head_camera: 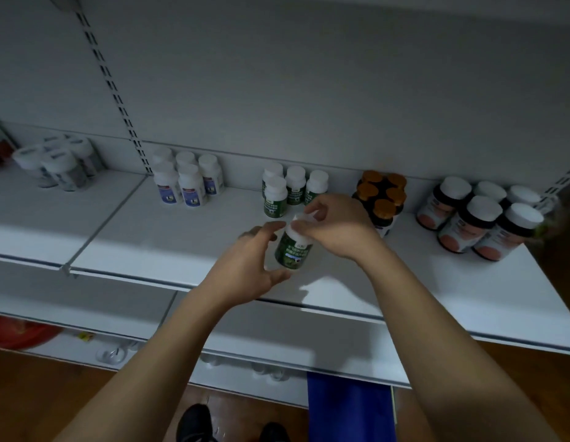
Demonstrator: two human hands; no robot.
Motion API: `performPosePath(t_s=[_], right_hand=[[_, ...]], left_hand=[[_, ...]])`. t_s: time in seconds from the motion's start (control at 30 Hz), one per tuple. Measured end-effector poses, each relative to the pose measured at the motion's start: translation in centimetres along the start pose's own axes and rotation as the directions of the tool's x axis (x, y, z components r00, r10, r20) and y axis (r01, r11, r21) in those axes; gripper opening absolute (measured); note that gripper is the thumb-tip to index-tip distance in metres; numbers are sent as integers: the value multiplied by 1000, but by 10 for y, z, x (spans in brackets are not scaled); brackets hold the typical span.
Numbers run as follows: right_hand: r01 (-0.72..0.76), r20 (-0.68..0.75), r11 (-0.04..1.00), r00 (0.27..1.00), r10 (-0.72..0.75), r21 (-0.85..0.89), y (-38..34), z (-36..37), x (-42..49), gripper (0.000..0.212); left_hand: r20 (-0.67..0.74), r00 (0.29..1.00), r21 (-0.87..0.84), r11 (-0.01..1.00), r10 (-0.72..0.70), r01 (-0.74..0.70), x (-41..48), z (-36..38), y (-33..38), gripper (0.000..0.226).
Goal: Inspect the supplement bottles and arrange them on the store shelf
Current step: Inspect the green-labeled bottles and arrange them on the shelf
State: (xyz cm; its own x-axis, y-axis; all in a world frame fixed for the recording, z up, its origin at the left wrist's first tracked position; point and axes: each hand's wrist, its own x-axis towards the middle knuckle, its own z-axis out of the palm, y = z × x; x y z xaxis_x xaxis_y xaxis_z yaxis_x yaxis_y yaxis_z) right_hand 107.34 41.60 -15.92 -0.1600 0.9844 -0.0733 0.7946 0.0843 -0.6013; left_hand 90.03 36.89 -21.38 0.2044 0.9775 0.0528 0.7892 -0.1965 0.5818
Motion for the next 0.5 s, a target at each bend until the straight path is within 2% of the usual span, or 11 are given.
performPosePath(t_s=[0.1, 0.27, 0.5], right_hand=[[16, -91, 999, 996, -19, -37, 2, 0, 25, 33], [-30, -203, 988, 979, -1, -149, 4, 4, 66, 35], [-132, -252, 965, 965, 73, -226, 3, 22, 105, 38]], left_hand=[[9, 999, 237, 971, -31, 28, 10, -7, -9, 79], [-13, 998, 463, 884, -61, 60, 21, -18, -20, 73], [18, 996, 492, 868, -93, 72, 40, -33, -35, 65]])
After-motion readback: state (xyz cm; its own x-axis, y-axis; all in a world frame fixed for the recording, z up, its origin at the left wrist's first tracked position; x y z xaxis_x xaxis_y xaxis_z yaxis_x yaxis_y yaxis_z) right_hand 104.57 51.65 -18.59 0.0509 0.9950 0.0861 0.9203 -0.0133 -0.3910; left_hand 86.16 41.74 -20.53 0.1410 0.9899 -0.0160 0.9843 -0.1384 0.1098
